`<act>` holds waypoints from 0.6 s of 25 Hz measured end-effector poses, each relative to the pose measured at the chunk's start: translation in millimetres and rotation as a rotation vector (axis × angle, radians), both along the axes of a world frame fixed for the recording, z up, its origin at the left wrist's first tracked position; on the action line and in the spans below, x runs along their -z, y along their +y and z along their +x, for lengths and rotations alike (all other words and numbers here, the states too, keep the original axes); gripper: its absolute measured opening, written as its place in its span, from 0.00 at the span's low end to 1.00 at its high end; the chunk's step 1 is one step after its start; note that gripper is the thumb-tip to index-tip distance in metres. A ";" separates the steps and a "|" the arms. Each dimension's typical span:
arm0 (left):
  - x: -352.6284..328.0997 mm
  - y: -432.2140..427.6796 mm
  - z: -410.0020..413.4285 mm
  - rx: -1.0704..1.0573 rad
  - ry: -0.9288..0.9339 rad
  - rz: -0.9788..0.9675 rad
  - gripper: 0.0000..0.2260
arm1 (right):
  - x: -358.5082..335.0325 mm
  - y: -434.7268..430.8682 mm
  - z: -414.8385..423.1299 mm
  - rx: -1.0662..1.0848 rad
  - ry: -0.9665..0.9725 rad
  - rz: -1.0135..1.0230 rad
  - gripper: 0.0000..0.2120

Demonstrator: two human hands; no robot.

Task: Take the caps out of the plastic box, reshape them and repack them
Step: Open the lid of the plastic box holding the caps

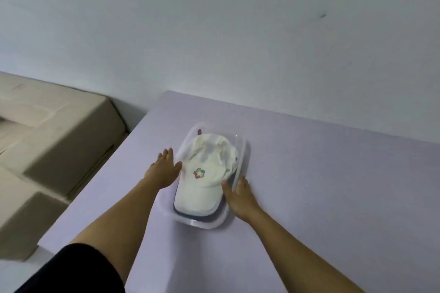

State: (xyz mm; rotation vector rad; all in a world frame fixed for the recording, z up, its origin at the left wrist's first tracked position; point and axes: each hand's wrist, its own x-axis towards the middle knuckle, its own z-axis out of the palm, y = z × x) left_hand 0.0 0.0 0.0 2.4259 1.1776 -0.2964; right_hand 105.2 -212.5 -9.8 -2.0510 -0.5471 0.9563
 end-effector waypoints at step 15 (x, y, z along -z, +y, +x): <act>-8.7 -102.0 46.9 -0.190 -0.398 -0.192 0.24 | 2.9 -75.7 48.1 0.302 0.082 0.068 0.37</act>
